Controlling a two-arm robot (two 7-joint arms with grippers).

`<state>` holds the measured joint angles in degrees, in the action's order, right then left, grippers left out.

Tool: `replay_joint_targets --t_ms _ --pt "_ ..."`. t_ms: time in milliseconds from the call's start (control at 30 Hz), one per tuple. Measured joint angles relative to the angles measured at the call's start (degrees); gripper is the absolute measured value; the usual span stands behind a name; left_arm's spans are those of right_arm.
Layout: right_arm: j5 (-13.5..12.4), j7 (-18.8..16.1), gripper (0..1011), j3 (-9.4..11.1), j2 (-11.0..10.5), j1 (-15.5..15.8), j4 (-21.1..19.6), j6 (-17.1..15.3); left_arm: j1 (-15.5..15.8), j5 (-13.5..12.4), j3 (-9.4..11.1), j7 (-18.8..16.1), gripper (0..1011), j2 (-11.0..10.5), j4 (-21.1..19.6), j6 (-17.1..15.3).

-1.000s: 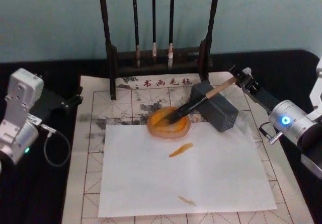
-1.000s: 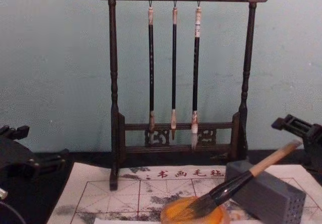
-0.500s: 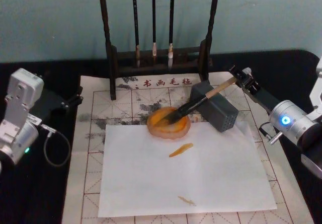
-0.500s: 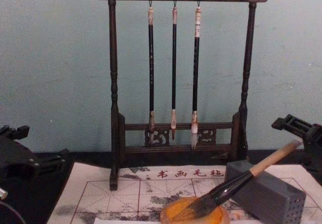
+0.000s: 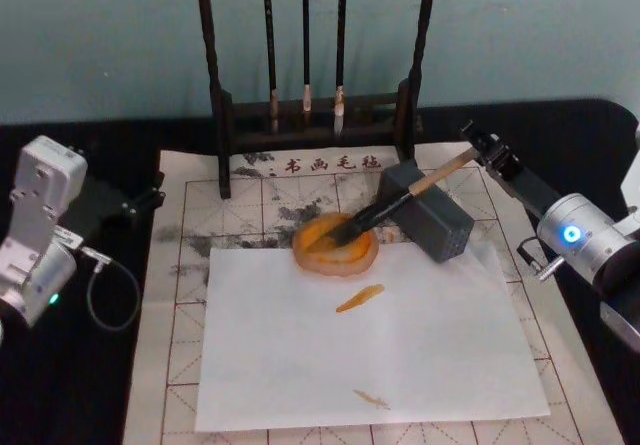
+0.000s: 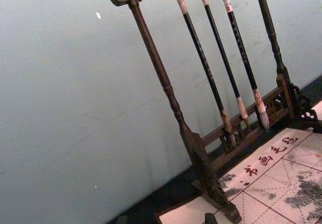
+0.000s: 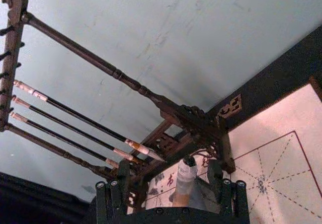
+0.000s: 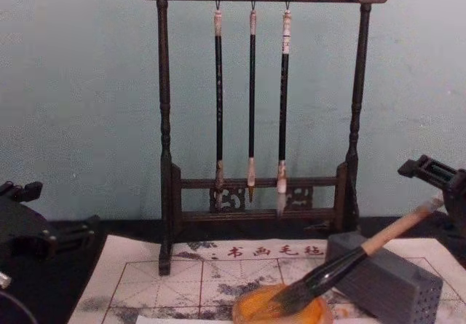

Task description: Pick up the brush from the inkstone, write on the paper, then place the brush back to its original position.

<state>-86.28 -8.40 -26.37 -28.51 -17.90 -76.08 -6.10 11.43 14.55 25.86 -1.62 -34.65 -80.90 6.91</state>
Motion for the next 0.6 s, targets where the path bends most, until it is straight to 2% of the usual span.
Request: replay_joint_targets --t_ms 333,533,600 --pt "-0.04 0.35 1002 1.03 0.31 0.27 -0.51 1.71 0.00 0.00 0.00 0.00 1001 0.00 0.00 0.00" --pt "2.36 0.67 1002 2.23 0.53 1.00 -1.42 5.05 0.00 0.00 0.00 0.00 1001 0.00 0.00 0.00" --pt "4.32 1.43 1002 2.65 0.55 1.41 -1.82 7.08 0.00 0.00 0.00 0.00 1001 0.00 0.00 0.00"
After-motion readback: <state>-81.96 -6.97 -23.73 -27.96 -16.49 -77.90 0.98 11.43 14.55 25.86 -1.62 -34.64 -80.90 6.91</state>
